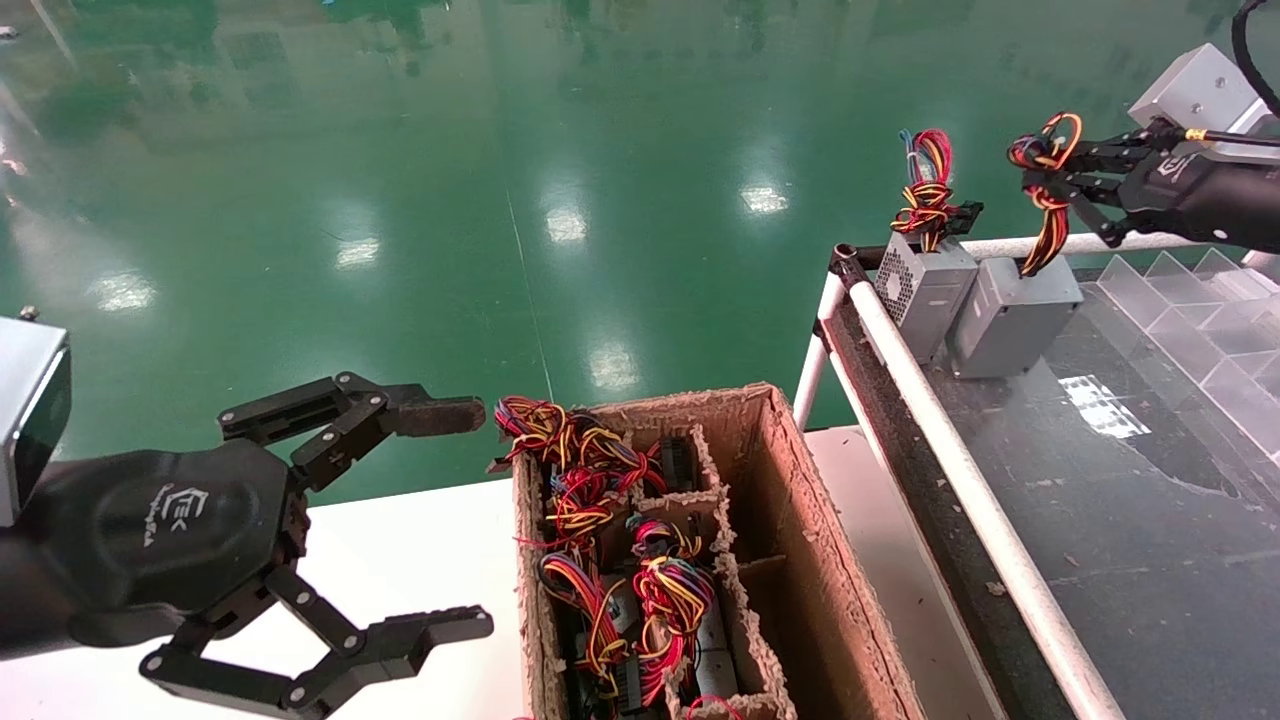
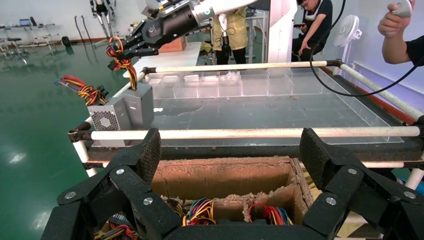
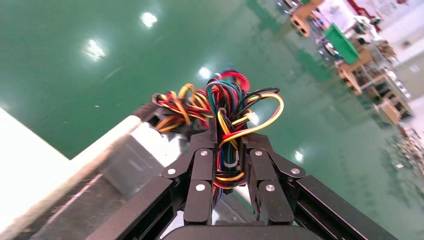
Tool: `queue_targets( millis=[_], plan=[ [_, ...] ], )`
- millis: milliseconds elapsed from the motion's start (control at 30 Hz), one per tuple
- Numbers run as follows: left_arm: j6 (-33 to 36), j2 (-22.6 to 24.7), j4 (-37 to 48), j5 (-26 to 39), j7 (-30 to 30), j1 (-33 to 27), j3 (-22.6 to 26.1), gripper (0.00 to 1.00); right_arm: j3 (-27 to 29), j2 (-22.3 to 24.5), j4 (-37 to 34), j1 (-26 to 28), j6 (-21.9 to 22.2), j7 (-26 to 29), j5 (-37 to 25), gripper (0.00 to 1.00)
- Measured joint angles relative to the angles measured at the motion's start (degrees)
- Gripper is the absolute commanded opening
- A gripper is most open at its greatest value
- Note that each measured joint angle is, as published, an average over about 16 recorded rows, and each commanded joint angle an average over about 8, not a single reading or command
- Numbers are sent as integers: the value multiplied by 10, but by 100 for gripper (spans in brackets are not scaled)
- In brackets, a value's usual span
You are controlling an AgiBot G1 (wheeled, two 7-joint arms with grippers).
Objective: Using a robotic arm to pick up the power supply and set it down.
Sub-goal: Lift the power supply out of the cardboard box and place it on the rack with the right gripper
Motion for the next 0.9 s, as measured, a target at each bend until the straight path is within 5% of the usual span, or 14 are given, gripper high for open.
queue_targets(
  millis=[400, 900],
  plan=[
    [0, 0, 0, 0, 0, 0, 0, 100, -5, -7, 1, 4, -27, 5, -8, 0],
    [0, 0, 0, 0, 0, 0, 0, 100, -3, -48, 0, 0, 82, 5, -5, 0]
  ],
)
